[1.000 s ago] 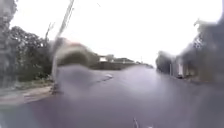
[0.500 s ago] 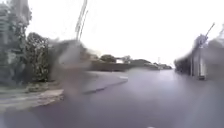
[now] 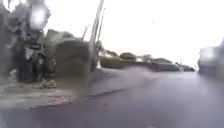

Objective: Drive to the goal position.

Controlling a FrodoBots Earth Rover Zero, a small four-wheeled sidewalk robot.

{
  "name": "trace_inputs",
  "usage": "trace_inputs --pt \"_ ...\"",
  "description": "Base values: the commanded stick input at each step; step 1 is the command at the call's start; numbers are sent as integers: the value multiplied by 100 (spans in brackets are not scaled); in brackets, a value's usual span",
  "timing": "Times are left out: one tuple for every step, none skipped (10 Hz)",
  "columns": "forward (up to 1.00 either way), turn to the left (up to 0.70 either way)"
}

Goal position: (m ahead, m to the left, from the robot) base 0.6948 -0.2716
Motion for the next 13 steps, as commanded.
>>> trace_inputs --pt "70 0" --pt "70 -13" --pt "68 -36" --pt "64 -38" --pt "60 -40" --pt "56 -42" --pt "52 -44" --pt "48 -46" --pt "44 -48" --pt "40 -50" --pt "36 -52" --pt "32 -54" --pt "28 -56"
